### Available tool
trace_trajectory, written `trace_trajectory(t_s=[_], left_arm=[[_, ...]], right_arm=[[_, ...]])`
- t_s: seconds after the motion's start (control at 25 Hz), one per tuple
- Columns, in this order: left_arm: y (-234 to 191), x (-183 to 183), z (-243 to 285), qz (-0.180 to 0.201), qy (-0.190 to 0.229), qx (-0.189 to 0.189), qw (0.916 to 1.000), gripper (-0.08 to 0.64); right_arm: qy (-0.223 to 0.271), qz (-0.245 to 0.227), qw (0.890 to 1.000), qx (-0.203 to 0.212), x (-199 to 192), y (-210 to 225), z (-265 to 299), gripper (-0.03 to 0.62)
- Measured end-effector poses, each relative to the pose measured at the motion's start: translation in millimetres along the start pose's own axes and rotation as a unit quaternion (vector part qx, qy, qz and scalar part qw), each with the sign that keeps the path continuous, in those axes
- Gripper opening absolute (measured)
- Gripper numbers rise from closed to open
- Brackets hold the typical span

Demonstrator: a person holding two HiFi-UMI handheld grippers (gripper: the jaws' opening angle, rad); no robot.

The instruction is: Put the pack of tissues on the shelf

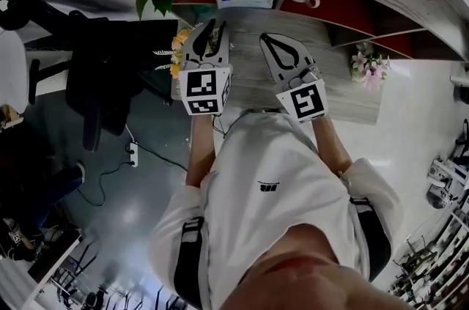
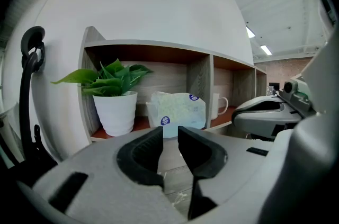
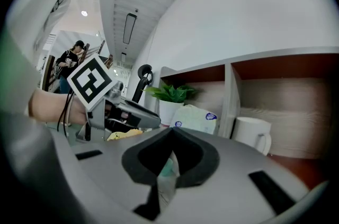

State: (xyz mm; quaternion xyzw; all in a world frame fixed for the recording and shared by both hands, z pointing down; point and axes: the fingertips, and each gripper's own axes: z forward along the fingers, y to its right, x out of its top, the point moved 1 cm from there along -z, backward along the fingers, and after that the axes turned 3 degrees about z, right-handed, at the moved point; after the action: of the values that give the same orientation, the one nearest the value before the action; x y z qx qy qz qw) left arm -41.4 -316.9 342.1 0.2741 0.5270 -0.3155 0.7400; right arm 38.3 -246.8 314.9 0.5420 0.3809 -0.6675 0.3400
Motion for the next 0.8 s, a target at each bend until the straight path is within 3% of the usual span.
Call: trace_trajectory(t_s=[0.8], left_arm=[[27.1,7.2,-41.2,0.016,0.038,-0.021,0.9989,0.092]], right_arm=[[0.010,-0.006,1.000,-0.006,8.2,-24.4,-23.7,0.025]])
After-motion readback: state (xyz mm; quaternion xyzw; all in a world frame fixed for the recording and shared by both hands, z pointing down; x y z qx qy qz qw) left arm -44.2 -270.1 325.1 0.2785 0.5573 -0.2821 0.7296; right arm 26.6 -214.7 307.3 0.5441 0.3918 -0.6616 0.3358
